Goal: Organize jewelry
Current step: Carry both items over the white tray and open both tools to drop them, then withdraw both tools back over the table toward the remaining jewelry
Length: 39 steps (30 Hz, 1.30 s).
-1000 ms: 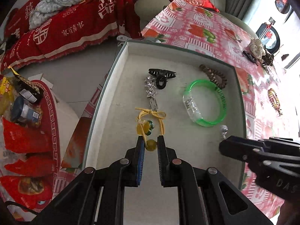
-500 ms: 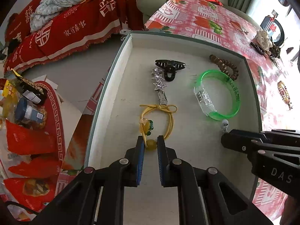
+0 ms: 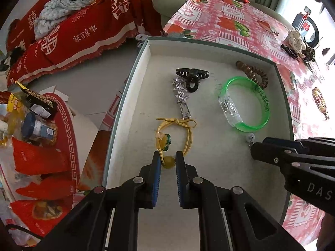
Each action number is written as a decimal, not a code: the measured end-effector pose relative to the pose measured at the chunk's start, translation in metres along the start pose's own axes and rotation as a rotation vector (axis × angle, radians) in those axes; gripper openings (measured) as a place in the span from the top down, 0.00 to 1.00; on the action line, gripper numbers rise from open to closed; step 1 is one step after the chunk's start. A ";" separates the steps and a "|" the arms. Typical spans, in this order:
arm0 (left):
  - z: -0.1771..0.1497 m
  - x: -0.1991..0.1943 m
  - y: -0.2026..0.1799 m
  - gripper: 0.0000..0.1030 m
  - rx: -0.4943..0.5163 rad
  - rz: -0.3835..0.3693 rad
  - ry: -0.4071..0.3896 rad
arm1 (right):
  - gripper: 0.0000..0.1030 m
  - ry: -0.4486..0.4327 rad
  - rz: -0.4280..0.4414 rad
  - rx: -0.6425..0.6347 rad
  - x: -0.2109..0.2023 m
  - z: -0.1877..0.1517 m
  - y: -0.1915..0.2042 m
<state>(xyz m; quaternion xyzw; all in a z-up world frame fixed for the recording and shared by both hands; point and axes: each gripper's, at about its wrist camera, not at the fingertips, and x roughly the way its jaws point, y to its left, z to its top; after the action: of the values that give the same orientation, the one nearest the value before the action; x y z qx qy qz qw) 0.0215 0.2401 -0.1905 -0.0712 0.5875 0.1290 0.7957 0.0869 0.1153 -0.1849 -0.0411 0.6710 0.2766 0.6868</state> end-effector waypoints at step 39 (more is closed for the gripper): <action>0.011 -0.074 -0.120 0.00 0.228 -0.062 -0.083 | 0.38 -0.166 -0.049 0.338 -0.113 -0.093 -0.130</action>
<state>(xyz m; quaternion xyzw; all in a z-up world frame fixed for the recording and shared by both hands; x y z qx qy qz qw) 0.0452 0.1194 -0.1213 0.0069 0.5623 0.0394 0.8260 0.0664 -0.0709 -0.1283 0.0817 0.6476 0.1455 0.7435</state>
